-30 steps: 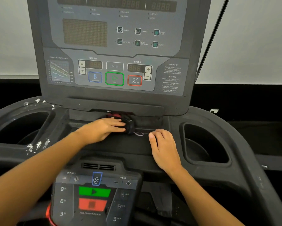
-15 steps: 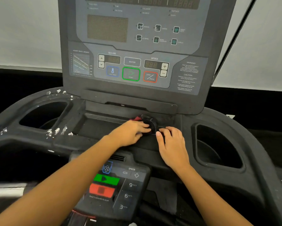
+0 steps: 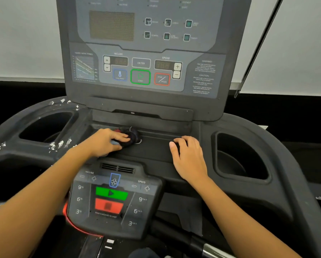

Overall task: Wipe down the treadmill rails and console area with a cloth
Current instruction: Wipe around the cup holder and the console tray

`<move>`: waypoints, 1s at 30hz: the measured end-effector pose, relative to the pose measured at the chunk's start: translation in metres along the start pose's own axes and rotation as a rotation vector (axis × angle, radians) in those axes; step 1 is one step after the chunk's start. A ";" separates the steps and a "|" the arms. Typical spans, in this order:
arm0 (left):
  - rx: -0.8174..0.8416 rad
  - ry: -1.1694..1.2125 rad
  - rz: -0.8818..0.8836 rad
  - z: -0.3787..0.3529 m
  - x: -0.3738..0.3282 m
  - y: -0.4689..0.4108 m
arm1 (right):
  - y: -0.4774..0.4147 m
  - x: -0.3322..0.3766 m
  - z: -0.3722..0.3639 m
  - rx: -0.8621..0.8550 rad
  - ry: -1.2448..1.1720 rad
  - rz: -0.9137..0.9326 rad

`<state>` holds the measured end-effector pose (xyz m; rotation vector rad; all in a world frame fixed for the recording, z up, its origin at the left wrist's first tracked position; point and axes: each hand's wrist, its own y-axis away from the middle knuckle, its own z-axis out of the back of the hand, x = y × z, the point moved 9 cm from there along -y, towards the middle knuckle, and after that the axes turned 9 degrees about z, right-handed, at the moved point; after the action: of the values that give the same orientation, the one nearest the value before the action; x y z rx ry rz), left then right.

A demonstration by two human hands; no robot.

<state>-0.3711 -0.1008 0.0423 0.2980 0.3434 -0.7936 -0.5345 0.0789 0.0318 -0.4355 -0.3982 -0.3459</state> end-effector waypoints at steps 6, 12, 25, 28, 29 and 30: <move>0.004 -0.026 0.056 -0.002 0.001 0.007 | -0.003 0.003 -0.003 0.025 -0.014 0.010; -0.085 0.030 0.067 0.000 -0.010 0.008 | -0.015 0.013 -0.009 0.124 -0.131 -0.019; -0.246 1.173 0.100 0.048 -0.008 0.069 | -0.059 0.166 -0.069 0.284 -1.408 -0.190; -0.231 1.039 0.060 0.053 0.010 0.076 | -0.074 0.164 -0.075 0.258 -1.220 -0.140; -0.269 0.966 0.068 0.056 0.021 0.078 | -0.080 0.160 -0.077 0.264 -1.119 -0.127; -0.320 0.889 0.093 0.059 0.034 0.081 | -0.086 0.156 -0.079 0.271 -1.004 -0.120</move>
<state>-0.2782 -0.0921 0.0924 0.3502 1.2689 -0.4640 -0.4108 -0.0678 0.0635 -0.2925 -1.4363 -0.1608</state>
